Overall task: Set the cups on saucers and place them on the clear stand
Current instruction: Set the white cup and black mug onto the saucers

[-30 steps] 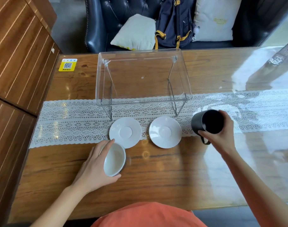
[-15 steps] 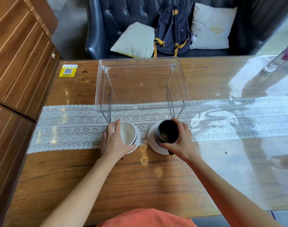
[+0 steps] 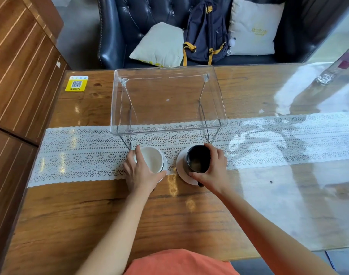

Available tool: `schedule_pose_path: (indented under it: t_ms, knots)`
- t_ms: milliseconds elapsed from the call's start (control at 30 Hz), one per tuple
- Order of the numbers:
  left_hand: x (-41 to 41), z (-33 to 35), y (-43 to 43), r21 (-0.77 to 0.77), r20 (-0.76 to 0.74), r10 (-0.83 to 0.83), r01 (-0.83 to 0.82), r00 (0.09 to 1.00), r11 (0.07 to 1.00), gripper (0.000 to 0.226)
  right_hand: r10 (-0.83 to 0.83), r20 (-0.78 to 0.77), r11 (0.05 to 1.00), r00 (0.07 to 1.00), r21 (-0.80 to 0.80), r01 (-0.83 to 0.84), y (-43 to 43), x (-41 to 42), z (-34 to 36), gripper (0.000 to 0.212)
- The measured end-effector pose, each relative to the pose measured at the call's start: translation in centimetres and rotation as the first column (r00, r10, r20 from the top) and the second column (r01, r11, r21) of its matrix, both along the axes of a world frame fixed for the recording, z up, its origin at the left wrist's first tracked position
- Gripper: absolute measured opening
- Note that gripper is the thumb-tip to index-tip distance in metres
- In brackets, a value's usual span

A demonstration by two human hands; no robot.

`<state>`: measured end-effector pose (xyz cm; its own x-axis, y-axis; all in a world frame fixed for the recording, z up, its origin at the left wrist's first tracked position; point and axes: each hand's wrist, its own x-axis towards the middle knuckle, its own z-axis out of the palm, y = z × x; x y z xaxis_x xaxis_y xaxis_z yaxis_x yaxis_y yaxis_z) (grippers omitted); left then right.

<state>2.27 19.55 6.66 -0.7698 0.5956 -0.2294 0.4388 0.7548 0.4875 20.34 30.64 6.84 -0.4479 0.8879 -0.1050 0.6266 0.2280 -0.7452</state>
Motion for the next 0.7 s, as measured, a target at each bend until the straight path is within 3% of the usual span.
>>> schedule_pose_path:
  t_ms: [133,400,467,533,600,667,700]
  knots:
    - [0.0,0.2,0.5,-0.003,0.004,0.054,-0.054,0.999,0.999,0.12,-0.036,-0.008,0.999,0.999,-0.016,0.036,-0.7,-0.1,0.4,0.092]
    - [0.3,0.8,0.3,-0.093,-0.029,-0.005,0.002,1.0,0.996,0.127,-0.087,0.034,0.995,0.996,-0.037,0.088,-1.3,-0.6,0.8,0.097]
    - [0.9,1.9,0.1,0.045,-0.145,-0.011,0.018,0.989,0.999,0.114,-0.107,-0.009,0.982,0.994,-0.158,0.104,-0.8,-0.2,1.1,0.097]
    - [2.3,3.3,0.1,0.325,-0.147,-0.042,0.089,0.988,0.942,0.087,-0.208,-0.121,0.938,0.971,-0.305,0.163,0.1,0.6,1.4,0.082]
    - [4.7,4.7,0.6,0.494,0.189,-0.159,0.046,0.969,0.868,0.066,-0.256,-0.135,0.919,0.957,-0.342,0.197,0.8,1.7,1.5,0.056]
    - [7.0,5.2,1.5,0.391,0.643,-0.175,-0.123,0.745,0.912,0.063,-0.242,-0.111,0.912,0.964,-0.364,0.187,0.8,2.6,1.5,0.042]
    - [7.6,5.1,2.1,0.295,0.758,-0.121,-0.171,0.641,0.94,0.065,-0.243,-0.116,0.902,0.963,-0.393,0.18,0.6,2.7,1.6,0.042]
